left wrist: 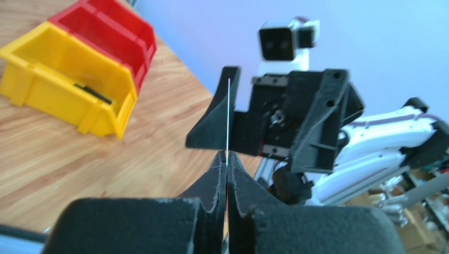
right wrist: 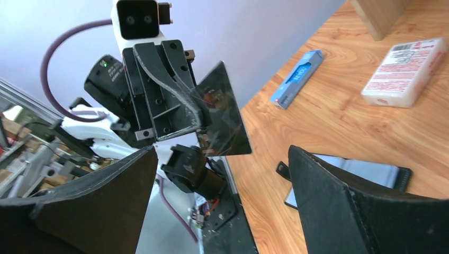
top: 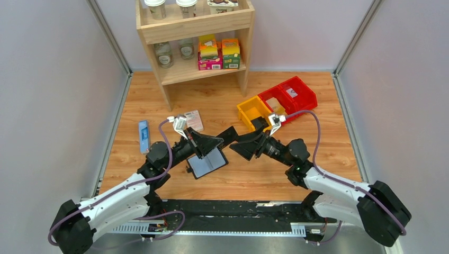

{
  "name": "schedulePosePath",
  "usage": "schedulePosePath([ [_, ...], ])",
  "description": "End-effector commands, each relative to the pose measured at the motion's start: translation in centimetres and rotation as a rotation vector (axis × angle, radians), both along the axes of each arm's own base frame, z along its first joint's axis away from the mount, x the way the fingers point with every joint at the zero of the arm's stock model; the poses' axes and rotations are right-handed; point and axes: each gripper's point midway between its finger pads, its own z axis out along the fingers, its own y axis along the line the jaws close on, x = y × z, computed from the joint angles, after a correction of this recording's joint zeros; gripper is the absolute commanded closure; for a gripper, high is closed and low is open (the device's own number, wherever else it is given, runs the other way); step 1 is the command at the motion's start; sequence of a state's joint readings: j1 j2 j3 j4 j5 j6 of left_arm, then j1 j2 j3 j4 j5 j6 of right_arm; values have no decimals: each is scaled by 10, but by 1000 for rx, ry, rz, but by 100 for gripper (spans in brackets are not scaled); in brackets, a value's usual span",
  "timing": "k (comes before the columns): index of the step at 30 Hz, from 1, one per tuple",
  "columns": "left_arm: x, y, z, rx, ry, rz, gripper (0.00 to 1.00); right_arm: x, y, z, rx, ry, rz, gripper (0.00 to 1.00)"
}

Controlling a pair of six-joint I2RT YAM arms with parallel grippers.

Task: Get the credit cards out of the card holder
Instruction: Place the credit card in the storage box.

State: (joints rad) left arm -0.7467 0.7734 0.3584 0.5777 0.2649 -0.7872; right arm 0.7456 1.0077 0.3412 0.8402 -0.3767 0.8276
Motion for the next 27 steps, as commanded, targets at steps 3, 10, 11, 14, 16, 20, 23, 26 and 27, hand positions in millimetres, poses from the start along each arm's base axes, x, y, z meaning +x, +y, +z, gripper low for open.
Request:
schedulePosePath([
  [3, -2, 1, 59, -262, -38, 22, 100, -6, 6, 57, 249, -56, 79, 15],
  [10, 1, -1, 52, -298, 9, 24, 100, -8, 12, 66, 319, -58, 142, 49],
  [11, 1, -1, 52, -301, 16, 25, 100, -9, 13, 68, 322, -65, 148, 51],
  [14, 3, 1, 44, -298, 34, 41, 100, -9, 13, 70, 321, -80, 151, 65],
  [16, 4, 3, 41, -301, 48, 48, 100, -8, 13, 70, 316, -81, 144, 72],
  [20, 4, 4, 32, -289, 76, 56, 100, -8, 15, 67, 304, -79, 148, 89],
  [23, 5, 7, 29, -287, 88, 71, 100, -5, 14, 64, 299, -75, 143, 100],
  [26, 6, 15, 25, -272, 103, 112, 81, 3, 9, 59, 294, -54, 104, 100],
  [27, 10, 19, 23, -258, 107, 147, 75, 8, 6, 55, 286, -40, 79, 100],
])
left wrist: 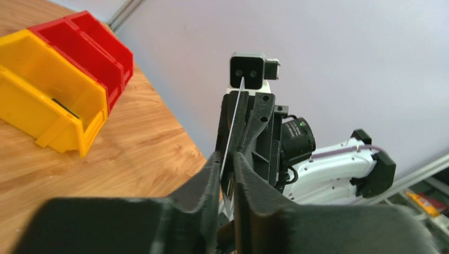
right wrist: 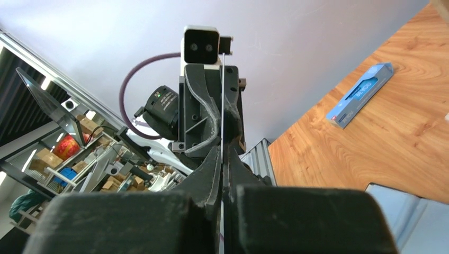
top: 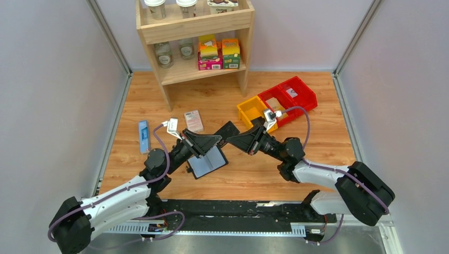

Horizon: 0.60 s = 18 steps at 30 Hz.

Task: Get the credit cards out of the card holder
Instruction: Place the credit card in the storage box.

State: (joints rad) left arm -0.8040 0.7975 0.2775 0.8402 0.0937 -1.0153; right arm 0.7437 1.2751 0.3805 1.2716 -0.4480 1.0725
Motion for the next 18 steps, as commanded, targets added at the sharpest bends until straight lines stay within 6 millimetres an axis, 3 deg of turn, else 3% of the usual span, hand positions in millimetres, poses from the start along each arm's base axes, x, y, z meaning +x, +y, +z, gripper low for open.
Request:
schedulePosePath([
  [1, 7, 17, -11, 49, 48, 97, 66, 14, -18, 24, 72, -73, -87, 100],
  [4, 19, 37, -24, 148, 93, 223, 50, 36, -29, 6, -13, -14, -156, 100],
  [5, 18, 45, -41, 225, 133, 251, 45, 44, -32, -1, -54, 8, -186, 100],
  [6, 23, 53, -40, 244, 147, 301, 42, 55, -36, -8, -105, 29, -227, 100],
  [7, 21, 63, -57, 317, 197, 330, 39, 65, -40, -21, -176, 77, -262, 100],
  [8, 25, 73, -58, 340, 224, 387, 38, 76, -46, -26, -237, 89, -307, 100],
  [10, 22, 95, -91, 476, 335, 454, 35, 97, -62, -39, -355, 138, -411, 100],
  [12, 19, 104, -102, 541, 367, 476, 34, 112, -80, -54, -442, 194, -482, 100],
  [18, 11, 108, -128, 623, 442, 459, 32, 158, -135, -91, -593, 366, -646, 100],
])
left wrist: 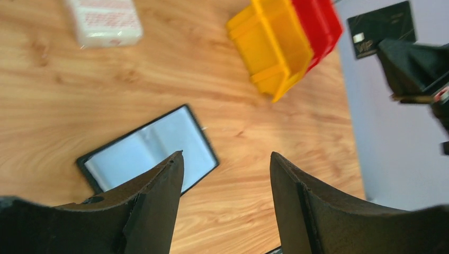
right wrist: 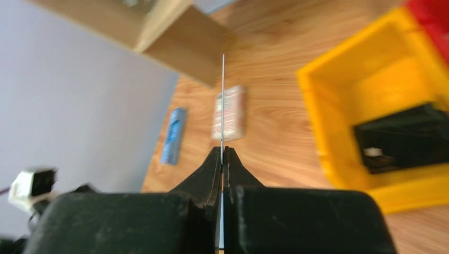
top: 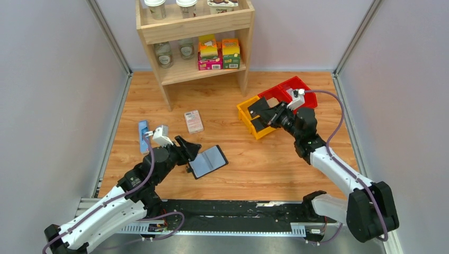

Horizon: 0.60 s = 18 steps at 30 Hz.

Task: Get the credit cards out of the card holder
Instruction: Place the credit card in the storage box.

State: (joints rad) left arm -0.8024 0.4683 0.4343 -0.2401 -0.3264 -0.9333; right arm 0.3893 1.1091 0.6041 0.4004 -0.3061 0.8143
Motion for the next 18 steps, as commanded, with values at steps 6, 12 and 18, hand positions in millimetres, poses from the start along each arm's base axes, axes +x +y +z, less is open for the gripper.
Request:
schedulePosePath([
  [6, -12, 23, -48, 182, 167, 41, 27, 54, -47, -82, -265, 299, -144, 100],
  [12, -13, 23, -51, 188, 176, 40, 27, 70, -33, -134, -293, 493, -80, 100],
  [18, -13, 22, -54, 185, 184, 39, 26, 80, -22, -166, -308, 589, -69, 97],
])
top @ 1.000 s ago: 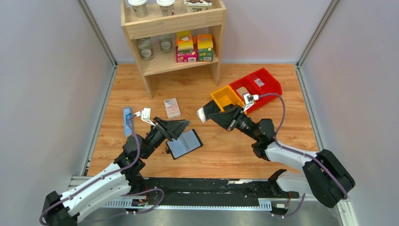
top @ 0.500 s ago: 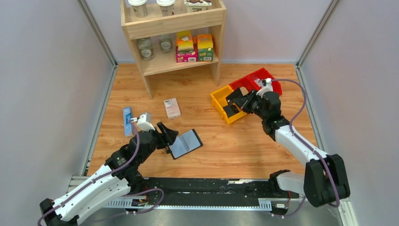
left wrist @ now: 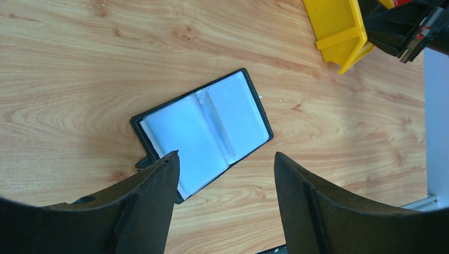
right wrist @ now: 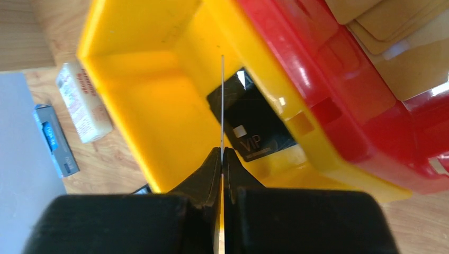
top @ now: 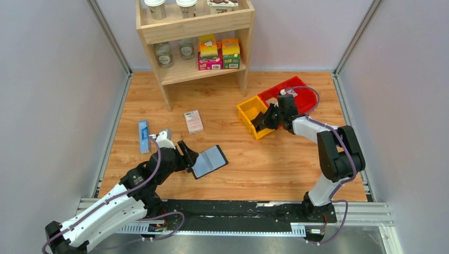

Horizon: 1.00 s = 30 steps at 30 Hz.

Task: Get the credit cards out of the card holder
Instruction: Place the credit card in the storage box, then remove the credit card from the card holder.

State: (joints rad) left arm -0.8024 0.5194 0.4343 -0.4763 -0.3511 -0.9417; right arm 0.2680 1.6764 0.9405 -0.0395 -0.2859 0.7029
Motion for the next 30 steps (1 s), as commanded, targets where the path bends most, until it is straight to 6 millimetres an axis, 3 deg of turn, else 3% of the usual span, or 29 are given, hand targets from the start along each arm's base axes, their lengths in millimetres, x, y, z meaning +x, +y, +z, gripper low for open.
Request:
schedulePosePath([
  [1, 3, -1, 8, -18, -13, 13, 27, 7, 12, -4, -4, 34, 27, 97],
  [3, 3, -2, 8, -19, -10, 11, 27, 6, 11, -9, -31, 51, 26, 95],
  [9, 5, -6, 7, -21, -5, 3, 27, 0, -21, 3, -183, 4, -47, 55],
  [11, 6, -8, 6, -23, -5, -1, 27, -4, -30, 12, -226, -17, -63, 48],
  [15, 9, -13, 5, -18, 1, -8, 27, -11, -43, 39, -315, -99, -95, 40],
  [18, 12, -16, 4, -8, 5, -16, 27, -20, -39, 62, -345, -171, -73, 39],
  [21, 14, -19, 3, 3, 8, -21, 28, -34, -17, 90, -325, -272, 1, 39],
  [24, 15, -20, -4, 25, 22, -25, 29, -55, 13, 103, -298, -334, 99, 40],
  [30, 17, -24, -20, 71, 59, -44, 35, -102, 86, 97, -197, -363, 346, 42],
])
